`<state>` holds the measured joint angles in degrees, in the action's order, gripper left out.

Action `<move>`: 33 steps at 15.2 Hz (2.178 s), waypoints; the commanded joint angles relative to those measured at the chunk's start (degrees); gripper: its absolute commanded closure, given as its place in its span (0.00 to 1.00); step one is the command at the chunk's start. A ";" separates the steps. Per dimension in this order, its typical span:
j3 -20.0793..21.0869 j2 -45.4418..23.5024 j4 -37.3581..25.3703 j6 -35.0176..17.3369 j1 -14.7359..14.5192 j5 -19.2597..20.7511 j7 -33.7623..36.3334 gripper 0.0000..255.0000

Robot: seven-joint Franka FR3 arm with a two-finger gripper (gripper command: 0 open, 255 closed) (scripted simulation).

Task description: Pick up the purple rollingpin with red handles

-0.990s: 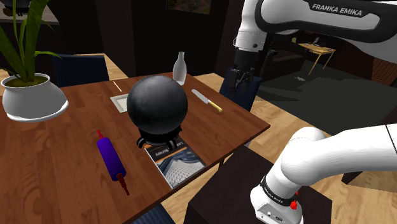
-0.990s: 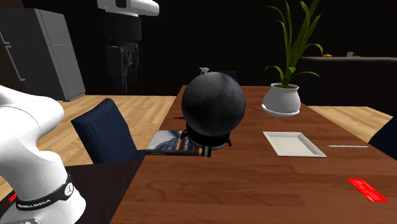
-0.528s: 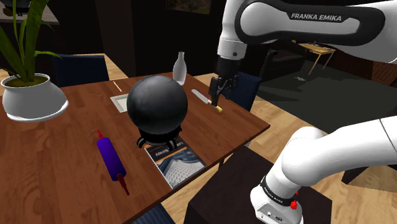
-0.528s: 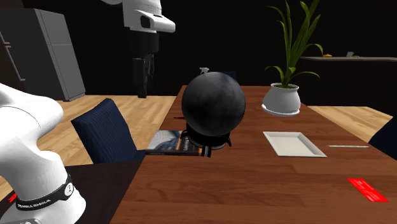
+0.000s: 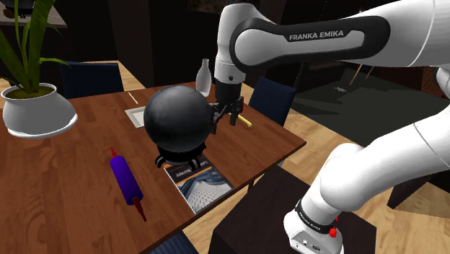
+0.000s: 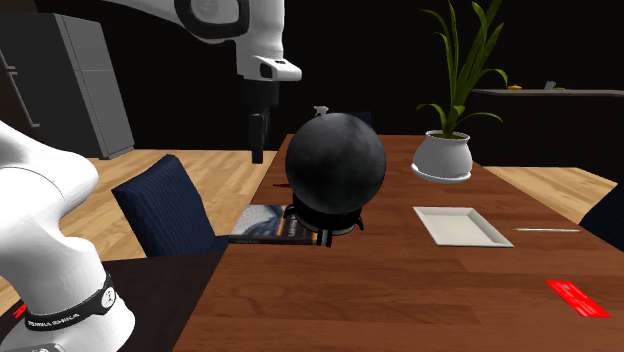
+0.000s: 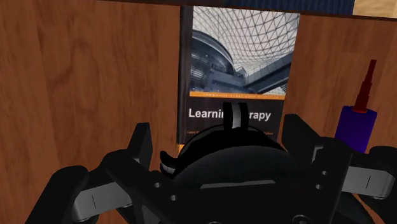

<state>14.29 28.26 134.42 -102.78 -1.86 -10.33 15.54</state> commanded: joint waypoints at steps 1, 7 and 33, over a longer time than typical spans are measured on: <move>2.18 -3.74 -1.84 -2.50 -0.25 -0.12 2.71 0.00; 7.85 -15.42 -7.60 -9.50 -0.66 2.08 10.81 0.00; 10.28 -62.77 -45.47 -16.50 -13.21 25.93 37.67 0.00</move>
<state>24.70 -34.06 88.77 -118.67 -14.99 15.38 53.10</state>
